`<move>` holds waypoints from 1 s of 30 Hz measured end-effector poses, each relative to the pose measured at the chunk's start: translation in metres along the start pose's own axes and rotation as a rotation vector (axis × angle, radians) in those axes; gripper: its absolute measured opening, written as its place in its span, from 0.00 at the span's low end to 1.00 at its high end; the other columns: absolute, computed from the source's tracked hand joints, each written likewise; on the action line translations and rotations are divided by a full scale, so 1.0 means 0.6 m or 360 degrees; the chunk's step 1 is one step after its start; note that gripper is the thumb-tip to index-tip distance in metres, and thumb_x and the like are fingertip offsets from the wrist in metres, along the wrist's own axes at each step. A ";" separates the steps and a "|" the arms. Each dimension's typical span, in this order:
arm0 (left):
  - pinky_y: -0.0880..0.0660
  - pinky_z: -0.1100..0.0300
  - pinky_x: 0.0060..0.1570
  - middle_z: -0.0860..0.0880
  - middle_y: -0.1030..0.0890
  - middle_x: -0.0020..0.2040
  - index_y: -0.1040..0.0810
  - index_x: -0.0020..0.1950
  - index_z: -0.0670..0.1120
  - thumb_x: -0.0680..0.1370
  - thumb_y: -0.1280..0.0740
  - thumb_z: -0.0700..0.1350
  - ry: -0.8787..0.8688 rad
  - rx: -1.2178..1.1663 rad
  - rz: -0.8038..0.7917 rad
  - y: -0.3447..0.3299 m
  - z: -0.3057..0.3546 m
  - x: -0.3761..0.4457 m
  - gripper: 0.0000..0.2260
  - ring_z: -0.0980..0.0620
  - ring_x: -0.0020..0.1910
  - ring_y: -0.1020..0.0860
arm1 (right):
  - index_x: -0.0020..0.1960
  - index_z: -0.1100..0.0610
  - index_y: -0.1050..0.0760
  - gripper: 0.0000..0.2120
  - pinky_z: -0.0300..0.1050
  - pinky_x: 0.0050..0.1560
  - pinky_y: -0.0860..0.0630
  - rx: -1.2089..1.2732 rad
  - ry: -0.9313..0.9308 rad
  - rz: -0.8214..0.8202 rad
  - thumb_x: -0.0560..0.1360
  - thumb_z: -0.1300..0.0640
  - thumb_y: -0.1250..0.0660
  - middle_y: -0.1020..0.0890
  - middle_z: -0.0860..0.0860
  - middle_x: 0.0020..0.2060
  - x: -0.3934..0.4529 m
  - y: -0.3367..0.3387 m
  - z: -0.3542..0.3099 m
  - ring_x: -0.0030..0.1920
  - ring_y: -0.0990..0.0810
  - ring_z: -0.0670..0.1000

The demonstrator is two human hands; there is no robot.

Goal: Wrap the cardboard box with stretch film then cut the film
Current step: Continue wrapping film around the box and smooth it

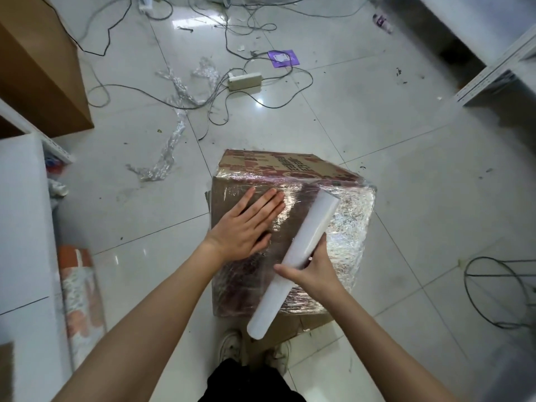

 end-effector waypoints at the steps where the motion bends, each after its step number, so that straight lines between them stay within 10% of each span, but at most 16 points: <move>1: 0.46 0.43 0.72 0.42 0.42 0.76 0.44 0.76 0.39 0.79 0.44 0.53 -0.0004 -0.0004 -0.0002 0.000 -0.001 0.001 0.29 0.44 0.75 0.45 | 0.63 0.47 0.44 0.37 0.34 0.43 0.23 0.0047 -0.0019 0.0065 0.66 0.60 0.23 0.27 0.45 0.49 -0.002 -0.004 0.006 0.48 0.24 0.42; 5: 0.46 0.43 0.72 0.41 0.43 0.76 0.44 0.76 0.39 0.80 0.45 0.53 0.0002 0.0014 -0.0003 0.000 -0.004 0.008 0.29 0.44 0.75 0.45 | 0.56 0.52 0.31 0.18 0.40 0.44 0.24 -0.0036 -0.0149 0.0270 0.70 0.54 0.28 0.23 0.46 0.45 -0.012 -0.006 0.025 0.45 0.23 0.46; 10: 0.48 0.43 0.73 0.42 0.46 0.76 0.47 0.77 0.39 0.80 0.47 0.54 0.0000 0.0029 -0.0001 -0.001 0.003 0.003 0.29 0.44 0.76 0.47 | 0.57 0.55 0.38 0.14 0.48 0.44 0.24 0.0031 -0.0191 0.0199 0.77 0.53 0.36 0.26 0.53 0.44 -0.028 -0.042 0.033 0.45 0.23 0.52; 18: 0.46 0.44 0.72 0.42 0.44 0.76 0.46 0.76 0.39 0.81 0.47 0.53 -0.0035 -0.0033 0.0038 0.004 0.013 -0.010 0.28 0.44 0.75 0.45 | 0.56 0.55 0.39 0.16 0.48 0.36 0.23 -0.0286 -0.0116 0.0056 0.77 0.48 0.37 0.25 0.56 0.43 -0.039 -0.024 0.041 0.39 0.22 0.51; 27: 0.51 0.44 0.74 0.42 0.45 0.76 0.46 0.76 0.40 0.81 0.47 0.53 -0.0060 -0.0033 0.0009 0.003 0.022 -0.012 0.28 0.44 0.76 0.46 | 0.73 0.53 0.48 0.37 0.51 0.56 0.21 0.0062 -0.0315 -0.0588 0.71 0.45 0.34 0.30 0.50 0.65 -0.043 0.012 0.057 0.64 0.27 0.48; 30: 0.49 0.44 0.73 0.42 0.46 0.76 0.47 0.77 0.40 0.81 0.47 0.54 -0.0033 -0.0016 0.0015 0.003 0.020 -0.019 0.28 0.45 0.76 0.46 | 0.72 0.50 0.47 0.30 0.49 0.56 0.21 0.0078 -0.0334 -0.0646 0.75 0.51 0.36 0.29 0.50 0.64 -0.041 0.025 0.050 0.62 0.26 0.48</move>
Point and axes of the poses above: each hand's wrist, its own x-axis towards the middle knuckle, its own y-axis out of the back of the hand, z = x × y, the point moved 4 cm from there along x, towards the middle knuckle
